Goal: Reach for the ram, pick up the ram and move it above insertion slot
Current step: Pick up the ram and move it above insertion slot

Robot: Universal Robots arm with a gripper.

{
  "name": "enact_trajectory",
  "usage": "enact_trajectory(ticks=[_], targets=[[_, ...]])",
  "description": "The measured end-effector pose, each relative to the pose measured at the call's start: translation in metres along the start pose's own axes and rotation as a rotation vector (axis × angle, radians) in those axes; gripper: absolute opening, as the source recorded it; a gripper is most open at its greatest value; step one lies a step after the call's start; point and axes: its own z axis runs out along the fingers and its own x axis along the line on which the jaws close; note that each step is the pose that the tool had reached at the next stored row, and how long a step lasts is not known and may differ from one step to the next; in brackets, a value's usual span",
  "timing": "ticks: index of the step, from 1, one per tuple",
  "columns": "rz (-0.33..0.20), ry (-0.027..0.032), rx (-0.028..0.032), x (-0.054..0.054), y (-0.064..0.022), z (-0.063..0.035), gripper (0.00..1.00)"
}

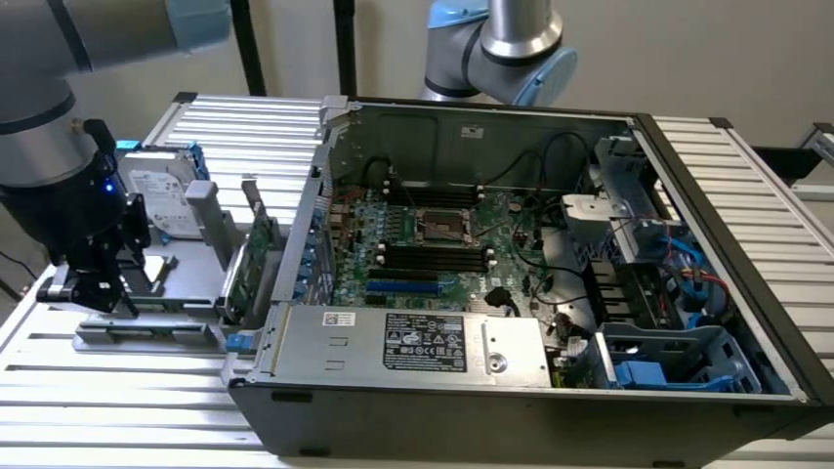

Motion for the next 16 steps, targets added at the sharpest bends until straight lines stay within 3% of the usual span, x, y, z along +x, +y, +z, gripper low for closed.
enact_trajectory(ticks=[16], targets=[[-0.027, 0.0006, 0.0013, -0.001, 0.0012, 0.0291, 0.42]])
